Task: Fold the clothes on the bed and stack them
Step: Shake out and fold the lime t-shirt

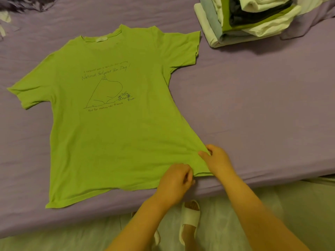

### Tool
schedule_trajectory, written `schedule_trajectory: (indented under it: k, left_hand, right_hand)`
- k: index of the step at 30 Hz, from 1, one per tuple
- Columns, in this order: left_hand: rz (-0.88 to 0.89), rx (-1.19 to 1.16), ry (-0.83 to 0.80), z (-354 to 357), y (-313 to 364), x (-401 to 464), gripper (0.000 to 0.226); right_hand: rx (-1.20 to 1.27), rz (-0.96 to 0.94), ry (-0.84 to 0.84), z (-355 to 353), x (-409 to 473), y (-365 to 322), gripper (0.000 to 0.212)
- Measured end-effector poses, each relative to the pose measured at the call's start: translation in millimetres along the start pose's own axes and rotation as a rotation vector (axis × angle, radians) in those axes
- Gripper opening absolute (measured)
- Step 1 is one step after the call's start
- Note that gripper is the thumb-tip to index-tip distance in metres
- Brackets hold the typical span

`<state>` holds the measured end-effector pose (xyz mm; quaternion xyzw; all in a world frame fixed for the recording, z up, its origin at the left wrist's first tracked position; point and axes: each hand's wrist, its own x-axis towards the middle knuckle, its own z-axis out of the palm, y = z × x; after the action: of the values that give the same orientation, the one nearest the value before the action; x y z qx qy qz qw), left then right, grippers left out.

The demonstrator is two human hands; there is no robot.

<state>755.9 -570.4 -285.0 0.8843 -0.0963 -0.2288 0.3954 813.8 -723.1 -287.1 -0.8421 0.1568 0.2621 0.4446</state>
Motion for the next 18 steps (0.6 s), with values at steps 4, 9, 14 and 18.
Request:
schedule_trajectory:
  k: [4,9,14,18]
  left_hand:
    - [-0.004,0.071,0.038,-14.9,-9.8,11.1,0.029]
    - [-0.058,0.532,0.252,-41.1,-34.7,62.3,0.050]
    - [-0.038,0.741,0.038,-47.3,-58.3,86.0,0.091]
    - [0.008,0.696,0.037,-46.6,-74.9,87.6,0.103]
  right_hand:
    - [-0.261,0.052,-0.004,0.8,2.0,30.2,0.011]
    - [-0.405,-0.028,-0.043,2.0,12.5,23.7,0.016]
    - [-0.140,-0.140,0.125,17.1,57.0,-35.1,0.034]
    - [-0.023,-0.138,0.183,34.7,103.5,-82.8,0.044]
